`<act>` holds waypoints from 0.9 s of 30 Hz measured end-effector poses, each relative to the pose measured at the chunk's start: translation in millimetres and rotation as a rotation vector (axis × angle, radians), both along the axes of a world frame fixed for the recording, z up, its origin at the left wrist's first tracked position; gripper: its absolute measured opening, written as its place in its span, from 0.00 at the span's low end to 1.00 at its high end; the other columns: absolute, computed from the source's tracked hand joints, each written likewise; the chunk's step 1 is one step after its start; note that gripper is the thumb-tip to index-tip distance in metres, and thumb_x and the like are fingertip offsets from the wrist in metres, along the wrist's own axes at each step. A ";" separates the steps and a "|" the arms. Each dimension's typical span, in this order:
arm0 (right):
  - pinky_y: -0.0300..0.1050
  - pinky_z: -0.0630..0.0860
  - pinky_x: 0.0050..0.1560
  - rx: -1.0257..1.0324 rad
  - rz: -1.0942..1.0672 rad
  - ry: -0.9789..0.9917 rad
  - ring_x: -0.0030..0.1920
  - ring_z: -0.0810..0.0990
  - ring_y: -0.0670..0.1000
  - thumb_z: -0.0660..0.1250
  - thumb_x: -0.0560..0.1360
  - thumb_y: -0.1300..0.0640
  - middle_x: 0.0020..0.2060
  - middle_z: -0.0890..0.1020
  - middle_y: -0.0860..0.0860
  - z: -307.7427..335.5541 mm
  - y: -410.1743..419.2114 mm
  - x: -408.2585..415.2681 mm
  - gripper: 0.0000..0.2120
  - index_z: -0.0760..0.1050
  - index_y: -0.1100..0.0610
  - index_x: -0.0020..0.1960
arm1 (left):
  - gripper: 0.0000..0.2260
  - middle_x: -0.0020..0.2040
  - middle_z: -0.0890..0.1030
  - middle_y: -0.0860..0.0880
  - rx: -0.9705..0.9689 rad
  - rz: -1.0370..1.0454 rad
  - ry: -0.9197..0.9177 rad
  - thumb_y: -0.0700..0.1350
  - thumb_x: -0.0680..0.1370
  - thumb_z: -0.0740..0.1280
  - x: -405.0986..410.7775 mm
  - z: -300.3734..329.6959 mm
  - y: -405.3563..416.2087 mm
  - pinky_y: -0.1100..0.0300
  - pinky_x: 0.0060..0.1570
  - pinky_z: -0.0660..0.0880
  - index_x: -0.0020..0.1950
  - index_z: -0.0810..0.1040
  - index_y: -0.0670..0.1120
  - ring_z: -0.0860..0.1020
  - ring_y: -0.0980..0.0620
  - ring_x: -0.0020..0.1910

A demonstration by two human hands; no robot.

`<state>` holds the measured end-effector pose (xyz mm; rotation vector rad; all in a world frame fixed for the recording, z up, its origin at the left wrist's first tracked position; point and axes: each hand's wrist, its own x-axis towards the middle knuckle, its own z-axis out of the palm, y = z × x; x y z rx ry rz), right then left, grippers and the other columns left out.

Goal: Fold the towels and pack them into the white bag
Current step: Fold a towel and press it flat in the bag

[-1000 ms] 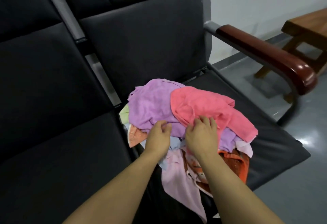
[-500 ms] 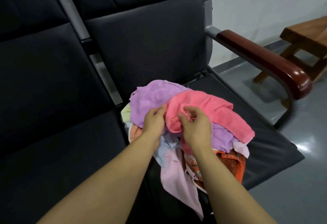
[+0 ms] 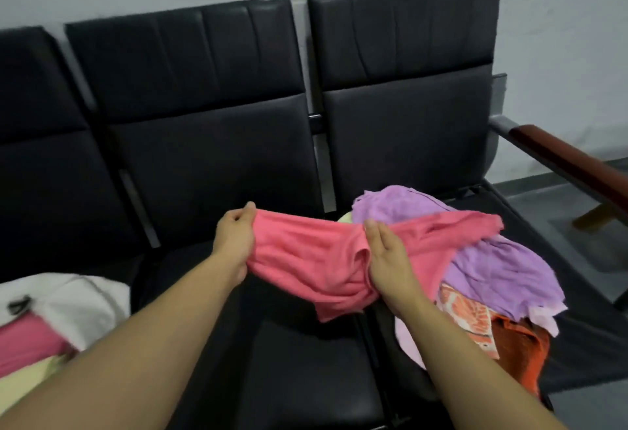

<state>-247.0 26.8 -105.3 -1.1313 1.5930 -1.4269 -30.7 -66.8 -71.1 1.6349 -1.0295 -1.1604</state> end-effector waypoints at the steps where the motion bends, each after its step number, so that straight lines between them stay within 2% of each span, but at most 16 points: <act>1: 0.44 0.77 0.53 0.016 0.004 -0.086 0.42 0.79 0.42 0.56 0.86 0.49 0.41 0.83 0.53 11.2 -0.7 11.5 0.19 0.80 0.55 0.45 | 0.13 0.51 0.82 0.46 0.002 0.062 0.040 0.59 0.83 0.62 20.7 9.5 0.0 0.46 0.59 0.78 0.51 0.78 0.50 0.80 0.45 0.53; 2: 0.41 0.77 0.49 0.045 0.019 -0.192 0.38 0.79 0.41 0.56 0.85 0.48 0.36 0.82 0.50 25.6 -2.1 23.2 0.22 0.80 0.52 0.40 | 0.14 0.51 0.81 0.45 0.003 0.124 0.079 0.58 0.84 0.61 40.3 19.5 0.8 0.46 0.60 0.78 0.51 0.77 0.48 0.80 0.44 0.53; 4: 0.41 0.73 0.37 0.114 0.154 -0.419 0.30 0.76 0.45 0.56 0.83 0.40 0.28 0.76 0.47 53.1 -5.2 45.2 0.27 0.76 0.50 0.31 | 0.17 0.56 0.80 0.44 0.023 0.232 0.099 0.56 0.84 0.60 79.6 33.0 1.4 0.47 0.62 0.77 0.58 0.77 0.43 0.79 0.43 0.56; 6: 0.42 0.76 0.34 0.228 0.303 -0.611 0.34 0.81 0.50 0.61 0.78 0.34 0.33 0.81 0.51 74.6 -3.9 64.3 0.22 0.76 0.52 0.41 | 0.20 0.61 0.80 0.40 0.115 0.230 -0.028 0.52 0.83 0.61 116.8 35.7 7.5 0.46 0.60 0.78 0.67 0.74 0.38 0.79 0.39 0.58; 7: 0.46 0.80 0.40 0.279 0.347 -0.642 0.42 0.85 0.53 0.64 0.75 0.33 0.43 0.84 0.55 82.9 -2.6 73.3 0.23 0.77 0.54 0.52 | 0.22 0.62 0.80 0.39 0.204 0.157 -0.163 0.50 0.82 0.62 133.2 32.9 12.1 0.45 0.59 0.79 0.69 0.73 0.36 0.80 0.38 0.58; 8: 0.50 0.82 0.48 0.317 0.386 -0.643 0.51 0.86 0.56 0.67 0.72 0.33 0.53 0.84 0.57 90.2 -2.1 82.2 0.29 0.75 0.54 0.62 | 0.25 0.63 0.79 0.37 0.327 0.051 -0.339 0.51 0.81 0.63 144.6 31.0 21.1 0.44 0.58 0.80 0.72 0.71 0.35 0.81 0.37 0.57; 10: 0.52 0.81 0.55 0.325 0.433 -0.641 0.56 0.85 0.56 0.68 0.69 0.32 0.60 0.81 0.57 99.7 -4.3 100.6 0.37 0.71 0.54 0.70 | 0.34 0.68 0.76 0.37 0.432 -0.153 -0.704 0.61 0.81 0.61 150.9 36.9 44.0 0.46 0.62 0.78 0.77 0.64 0.37 0.80 0.37 0.61; 11: 0.52 0.81 0.55 0.310 0.446 -0.640 0.53 0.86 0.55 0.68 0.70 0.32 0.58 0.81 0.56 106.7 -2.7 109.8 0.37 0.71 0.54 0.70 | 0.36 0.69 0.75 0.38 0.353 -0.207 -0.767 0.67 0.80 0.59 148.0 42.9 52.8 0.47 0.65 0.75 0.76 0.67 0.39 0.78 0.38 0.63; 12: 0.51 0.80 0.54 0.298 0.444 -0.648 0.51 0.86 0.54 0.66 0.71 0.32 0.57 0.81 0.56 112.0 -2.4 118.0 0.36 0.72 0.55 0.70 | 0.34 0.66 0.78 0.40 0.215 -0.250 -0.723 0.69 0.79 0.57 141.6 52.8 61.9 0.47 0.65 0.75 0.71 0.73 0.42 0.79 0.42 0.62; 14: 0.52 0.80 0.53 0.298 0.426 -0.666 0.52 0.84 0.54 0.65 0.72 0.31 0.58 0.80 0.56 116.0 -1.8 131.6 0.37 0.72 0.56 0.71 | 0.21 0.59 0.82 0.47 -0.057 -0.350 -0.359 0.65 0.80 0.63 125.2 70.2 79.5 0.51 0.61 0.77 0.61 0.79 0.50 0.81 0.50 0.57; 16: 0.56 0.81 0.54 0.294 0.438 -0.725 0.54 0.85 0.57 0.63 0.75 0.32 0.61 0.78 0.58 119.6 3.6 140.9 0.35 0.71 0.57 0.70 | 0.14 0.58 0.82 0.52 -0.233 -0.485 -0.148 0.56 0.78 0.71 112.1 84.2 95.6 0.60 0.58 0.78 0.62 0.79 0.53 0.81 0.56 0.58; 18: 0.61 0.81 0.55 0.288 0.462 -0.811 0.54 0.85 0.60 0.63 0.76 0.32 0.63 0.78 0.61 122.8 8.9 145.4 0.35 0.70 0.58 0.70 | 0.18 0.60 0.82 0.56 -0.364 -0.599 -0.160 0.52 0.75 0.76 107.5 90.4 104.4 0.65 0.58 0.77 0.64 0.80 0.54 0.79 0.60 0.60; 21: 0.68 0.75 0.63 0.289 0.472 -0.892 0.59 0.82 0.65 0.64 0.75 0.31 0.64 0.78 0.63 128.2 13.0 144.6 0.37 0.69 0.58 0.71 | 0.22 0.62 0.79 0.61 -0.432 -0.671 -0.201 0.51 0.70 0.81 101.5 97.4 108.2 0.62 0.61 0.77 0.62 0.82 0.58 0.77 0.61 0.63; 23: 0.66 0.73 0.66 0.290 0.486 -0.898 0.61 0.81 0.65 0.62 0.76 0.30 0.65 0.78 0.63 135.6 17.4 143.4 0.39 0.68 0.60 0.72 | 0.24 0.63 0.75 0.62 -0.465 -0.718 -0.255 0.52 0.67 0.83 96.6 102.6 109.7 0.58 0.67 0.74 0.62 0.83 0.59 0.74 0.62 0.65; 25: 0.65 0.72 0.67 0.306 0.542 -0.880 0.63 0.80 0.65 0.60 0.76 0.29 0.64 0.79 0.65 141.9 22.4 141.4 0.42 0.70 0.64 0.71 | 0.26 0.65 0.72 0.62 -0.494 -0.808 -0.307 0.54 0.65 0.83 92.6 109.6 110.8 0.54 0.68 0.74 0.62 0.83 0.59 0.73 0.61 0.67; 27: 0.64 0.73 0.67 0.314 0.592 -0.862 0.63 0.79 0.65 0.58 0.76 0.27 0.58 0.81 0.64 148.0 27.5 136.7 0.43 0.75 0.66 0.66 | 0.25 0.67 0.68 0.64 -0.508 -0.920 -0.485 0.56 0.66 0.82 90.9 121.7 112.7 0.57 0.67 0.74 0.61 0.84 0.60 0.71 0.62 0.67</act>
